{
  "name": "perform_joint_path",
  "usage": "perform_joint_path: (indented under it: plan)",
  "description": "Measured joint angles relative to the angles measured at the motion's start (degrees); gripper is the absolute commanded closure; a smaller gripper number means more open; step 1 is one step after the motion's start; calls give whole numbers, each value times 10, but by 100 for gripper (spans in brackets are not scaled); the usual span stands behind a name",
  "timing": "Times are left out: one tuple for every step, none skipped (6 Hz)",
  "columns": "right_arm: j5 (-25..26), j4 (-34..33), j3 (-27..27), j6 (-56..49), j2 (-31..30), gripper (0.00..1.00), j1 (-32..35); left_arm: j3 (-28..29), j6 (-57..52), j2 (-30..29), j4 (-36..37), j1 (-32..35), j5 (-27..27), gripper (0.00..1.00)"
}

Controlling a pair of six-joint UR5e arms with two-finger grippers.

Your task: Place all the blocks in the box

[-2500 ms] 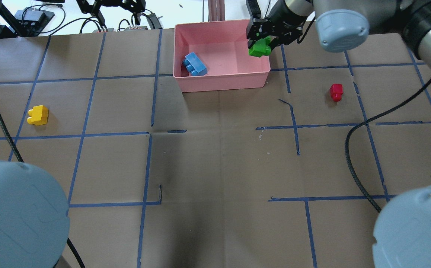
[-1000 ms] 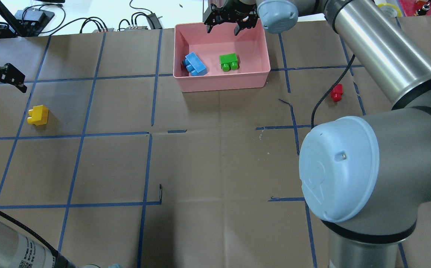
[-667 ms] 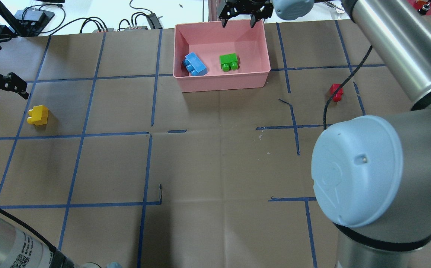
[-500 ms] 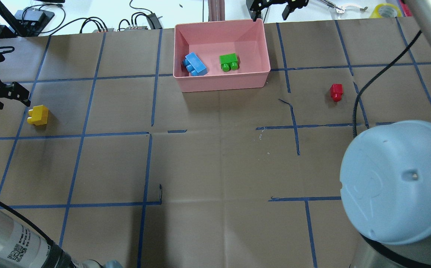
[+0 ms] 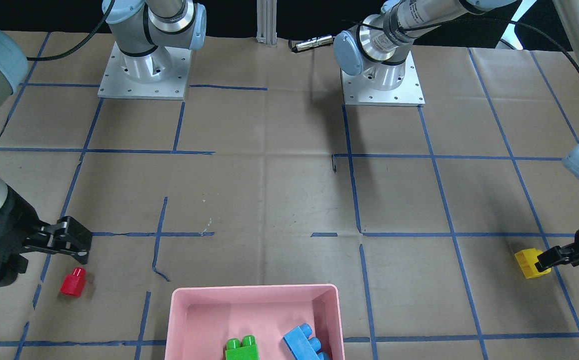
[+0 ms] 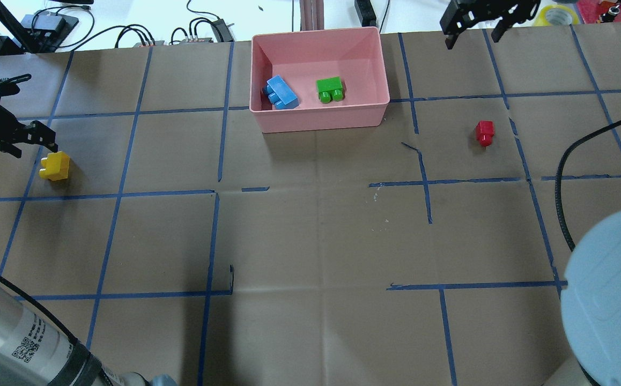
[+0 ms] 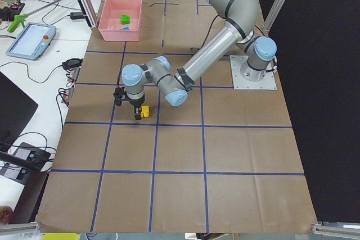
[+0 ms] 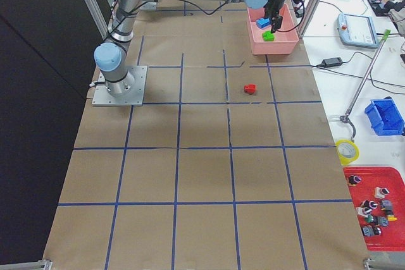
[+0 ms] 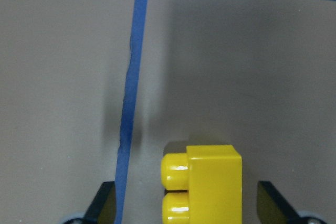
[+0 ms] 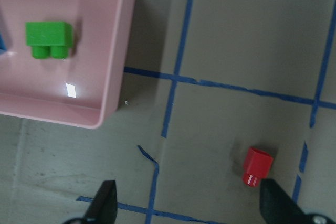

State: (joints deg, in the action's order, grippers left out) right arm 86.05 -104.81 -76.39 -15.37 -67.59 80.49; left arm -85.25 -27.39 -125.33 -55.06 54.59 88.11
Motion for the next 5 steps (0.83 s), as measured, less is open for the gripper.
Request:
perform_joint_path:
  plan:
    - [-5, -83, -94, -1, -22, 3, -45, 0, 11, -3, 3, 4, -6, 6]
    - [-11, -149, -147, 1, -19, 3, -69, -4, 14, -7, 4, 5, -11, 6]
    - [-12, -185, -178, 4, -7, 3, -77, -15, 14, -9, 5, 4, -12, 6]
    - [-14, -199, -205, 6, 2, 2, -78, -24, 12, -9, 6, 2, -12, 6]
    - [-13, -217, -223, 7, 10, 2, -78, -30, 9, -11, 6, -1, -11, 6]
